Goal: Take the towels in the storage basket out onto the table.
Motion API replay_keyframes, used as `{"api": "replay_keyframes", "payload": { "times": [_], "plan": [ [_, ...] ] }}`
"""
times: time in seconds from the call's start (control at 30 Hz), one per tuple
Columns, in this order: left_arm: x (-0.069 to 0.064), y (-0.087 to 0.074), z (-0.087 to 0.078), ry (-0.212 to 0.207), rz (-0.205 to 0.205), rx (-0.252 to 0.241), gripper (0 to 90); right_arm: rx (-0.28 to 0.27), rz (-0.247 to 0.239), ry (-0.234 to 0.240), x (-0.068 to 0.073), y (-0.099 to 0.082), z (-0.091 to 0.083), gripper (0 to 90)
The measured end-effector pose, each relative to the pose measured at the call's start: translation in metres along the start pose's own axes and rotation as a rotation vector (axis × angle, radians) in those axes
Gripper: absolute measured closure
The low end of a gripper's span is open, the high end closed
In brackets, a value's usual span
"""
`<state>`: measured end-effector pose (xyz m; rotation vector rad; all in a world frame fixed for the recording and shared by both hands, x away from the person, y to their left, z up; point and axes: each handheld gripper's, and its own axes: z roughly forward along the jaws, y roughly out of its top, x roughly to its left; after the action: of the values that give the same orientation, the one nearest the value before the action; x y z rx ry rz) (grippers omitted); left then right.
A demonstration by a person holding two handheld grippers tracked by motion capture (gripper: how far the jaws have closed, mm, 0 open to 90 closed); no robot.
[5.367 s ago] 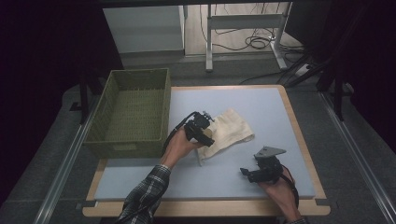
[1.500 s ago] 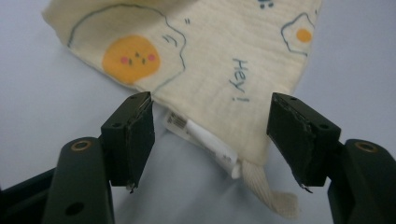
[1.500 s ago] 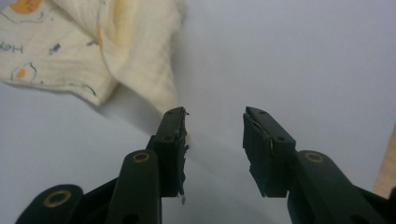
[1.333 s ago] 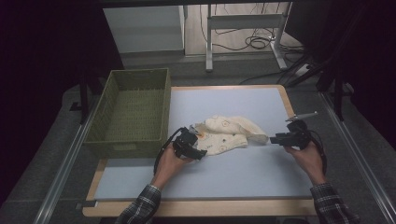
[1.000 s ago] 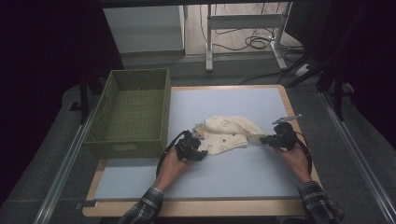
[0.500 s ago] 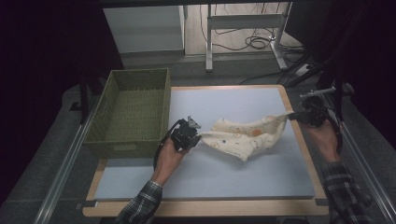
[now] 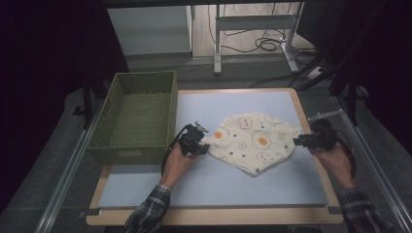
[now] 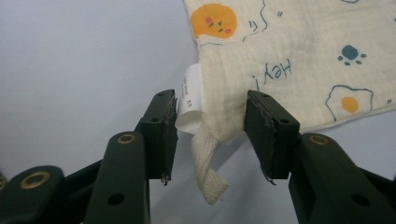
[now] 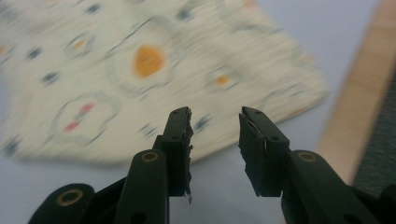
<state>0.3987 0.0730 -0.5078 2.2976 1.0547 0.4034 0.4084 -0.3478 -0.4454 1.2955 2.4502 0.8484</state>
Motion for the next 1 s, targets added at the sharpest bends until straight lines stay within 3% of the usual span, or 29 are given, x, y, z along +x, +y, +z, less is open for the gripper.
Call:
{"api": "replay_keyframes", "payload": {
  "times": [0.2,0.33,0.4,0.47,0.57,0.63,0.73,0.8,0.83,0.9,1.0],
  "plan": [
    [-0.004,-0.004,0.006,-0.007,-0.008,-0.004,50.1,0.024,-0.06,0.1,0.039,-0.038,0.013,65.0],
    [-0.008,-0.005,0.015,0.003,0.013,-0.006,39.8,0.003,-0.096,0.151,0.061,-0.043,0.026,57.7],
    [-0.007,-0.006,0.018,0.002,0.0,-0.023,33.1,-0.015,-0.124,0.17,0.071,-0.04,0.031,52.9],
    [-0.005,-0.009,0.02,-0.01,-0.028,-0.038,27.3,-0.036,-0.163,0.173,0.079,-0.037,0.034,48.4],
    [0.002,-0.015,0.025,-0.059,-0.089,-0.073,18.6,-0.033,-0.219,0.159,0.088,-0.036,0.041,46.2],
    [0.001,-0.019,0.026,-0.06,-0.074,-0.106,16.6,-0.005,-0.259,0.121,0.092,-0.036,0.049,47.2],
    [0.001,-0.023,0.028,-0.062,-0.073,-0.143,14.7,0.006,-0.334,0.06,0.097,-0.037,0.059,62.7],
    [0.001,-0.023,0.028,-0.06,-0.071,-0.143,14.7,-0.003,-0.351,0.06,0.1,-0.035,0.06,81.5],
    [0.001,-0.023,0.028,-0.059,-0.071,-0.143,14.7,0.004,-0.341,0.061,0.101,-0.033,0.06,85.8],
    [0.001,-0.024,0.028,-0.059,-0.073,-0.146,14.8,0.018,-0.341,0.053,0.104,-0.027,0.06,87.5],
    [0.001,-0.024,0.028,-0.06,-0.072,-0.147,14.8,0.006,-0.328,0.079,0.103,-0.009,0.05,87.6]
  ]
}}
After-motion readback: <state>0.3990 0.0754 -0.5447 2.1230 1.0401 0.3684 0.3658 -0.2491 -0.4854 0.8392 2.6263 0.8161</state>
